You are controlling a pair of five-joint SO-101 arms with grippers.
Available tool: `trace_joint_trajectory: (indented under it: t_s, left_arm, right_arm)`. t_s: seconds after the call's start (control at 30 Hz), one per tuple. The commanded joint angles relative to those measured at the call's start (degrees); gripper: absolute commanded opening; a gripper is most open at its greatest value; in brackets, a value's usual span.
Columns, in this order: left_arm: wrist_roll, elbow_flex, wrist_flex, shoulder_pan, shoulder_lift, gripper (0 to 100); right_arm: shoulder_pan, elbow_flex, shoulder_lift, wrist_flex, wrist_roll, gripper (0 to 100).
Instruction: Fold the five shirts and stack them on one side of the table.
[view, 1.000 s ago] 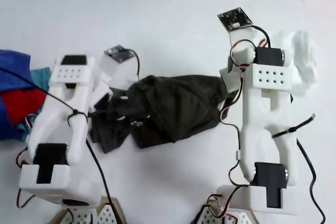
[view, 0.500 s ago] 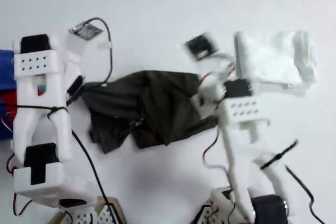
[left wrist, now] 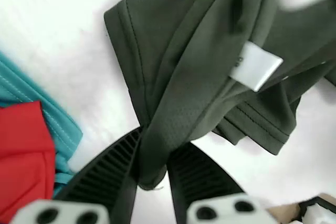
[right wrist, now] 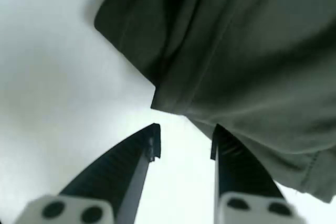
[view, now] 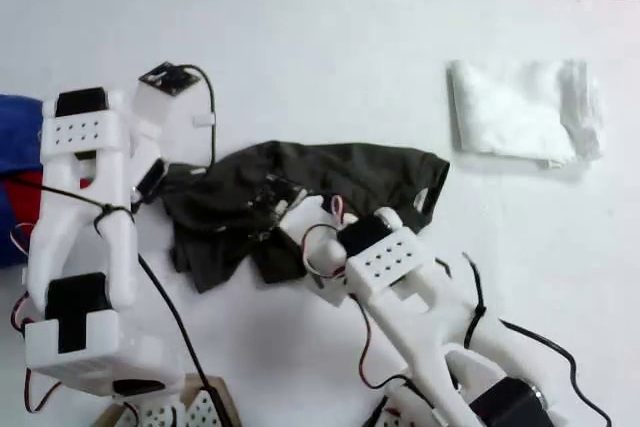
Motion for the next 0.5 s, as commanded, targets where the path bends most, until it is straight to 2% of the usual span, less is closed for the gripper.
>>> trace_joint_trajectory:
  t_s: [0.0, 0.47]
  left_arm:
    - [0.26, -0.66, -0.88, -0.53, -2.73, 3]
    - [0.26, -0.31, -0.53, -0.62, -2.64, 3]
  right_arm:
    - [-1.27, 0.26, -1.80, -1.80, 0.44, 16.7]
    - [-1.98, 4.84, -1.71, -8.04, -1.41, 17.6]
